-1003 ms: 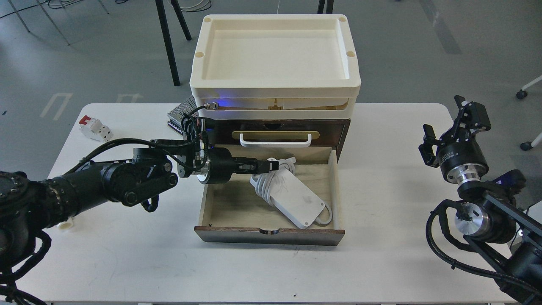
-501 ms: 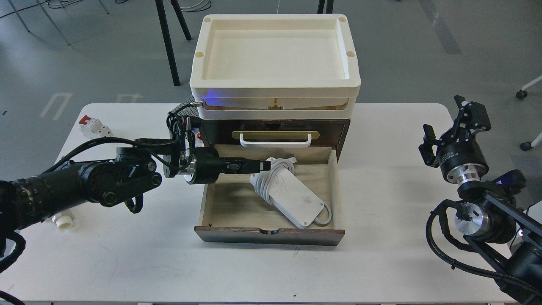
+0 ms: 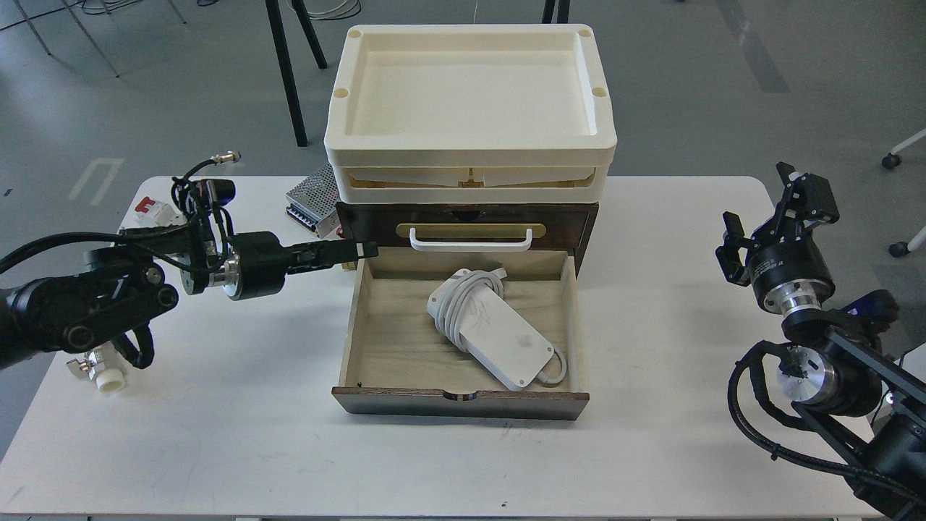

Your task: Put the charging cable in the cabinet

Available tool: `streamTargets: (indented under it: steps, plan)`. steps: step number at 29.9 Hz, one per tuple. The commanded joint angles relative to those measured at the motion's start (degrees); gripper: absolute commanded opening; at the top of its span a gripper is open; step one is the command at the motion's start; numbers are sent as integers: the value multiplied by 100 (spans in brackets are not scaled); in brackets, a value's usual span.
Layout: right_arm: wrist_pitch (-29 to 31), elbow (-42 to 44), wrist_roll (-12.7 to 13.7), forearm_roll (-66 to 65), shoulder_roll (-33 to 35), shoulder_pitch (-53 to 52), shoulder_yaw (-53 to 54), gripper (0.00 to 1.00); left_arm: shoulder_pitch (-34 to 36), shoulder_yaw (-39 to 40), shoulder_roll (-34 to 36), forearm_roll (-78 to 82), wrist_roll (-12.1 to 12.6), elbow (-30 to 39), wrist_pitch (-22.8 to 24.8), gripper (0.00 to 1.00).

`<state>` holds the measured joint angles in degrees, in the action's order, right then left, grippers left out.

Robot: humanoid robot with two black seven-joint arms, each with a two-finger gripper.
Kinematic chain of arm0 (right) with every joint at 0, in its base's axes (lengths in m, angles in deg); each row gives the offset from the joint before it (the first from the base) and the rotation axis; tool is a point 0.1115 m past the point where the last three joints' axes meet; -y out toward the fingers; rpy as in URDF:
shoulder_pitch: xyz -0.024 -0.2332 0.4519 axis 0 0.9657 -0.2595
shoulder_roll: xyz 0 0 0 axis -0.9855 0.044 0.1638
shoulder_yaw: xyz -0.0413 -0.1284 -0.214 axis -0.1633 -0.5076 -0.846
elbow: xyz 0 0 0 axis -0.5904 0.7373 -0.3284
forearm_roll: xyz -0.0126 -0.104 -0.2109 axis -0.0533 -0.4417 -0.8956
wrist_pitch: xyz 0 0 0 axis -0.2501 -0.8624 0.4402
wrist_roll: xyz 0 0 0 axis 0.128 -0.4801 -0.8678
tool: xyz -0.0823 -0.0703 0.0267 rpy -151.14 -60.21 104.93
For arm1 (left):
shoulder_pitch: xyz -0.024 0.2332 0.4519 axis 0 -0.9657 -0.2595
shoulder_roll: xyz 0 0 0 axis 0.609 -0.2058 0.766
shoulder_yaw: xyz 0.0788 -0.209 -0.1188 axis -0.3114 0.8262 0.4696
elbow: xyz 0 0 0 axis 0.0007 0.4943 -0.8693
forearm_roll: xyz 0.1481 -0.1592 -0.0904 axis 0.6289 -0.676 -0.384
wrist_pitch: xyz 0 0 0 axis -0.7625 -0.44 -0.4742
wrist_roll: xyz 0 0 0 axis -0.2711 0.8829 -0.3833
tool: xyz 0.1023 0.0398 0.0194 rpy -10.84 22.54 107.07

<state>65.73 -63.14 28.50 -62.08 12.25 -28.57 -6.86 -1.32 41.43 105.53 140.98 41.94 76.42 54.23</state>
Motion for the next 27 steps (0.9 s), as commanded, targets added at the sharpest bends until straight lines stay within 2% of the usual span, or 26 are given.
streamTargets:
  steps: [1, 5, 11, 21, 27]
  plan:
    - [7, 0, 0, 0, 0, 0, -1, 99, -518, 583, 362, -240, 0, 21, 1, 84]
    - [7, -8, 0, 0, 0, 0, -1, 99, -1098, 1207, 696, -1021, 0, 21, 10, 92]
    - [15, -17, 0, 0, 0, 0, -10, 99, -1618, 1533, 802, -2865, 0, -84, -43, 95]
    - [24, -70, 0, 9, 0, 0, -10, 99, -1653, 1551, 583, -5144, 0, -251, -8, 98]
    - [24, -70, 0, 9, 0, 0, -10, 99, -1645, 1595, 64, -6058, 0, -822, 36, 98]
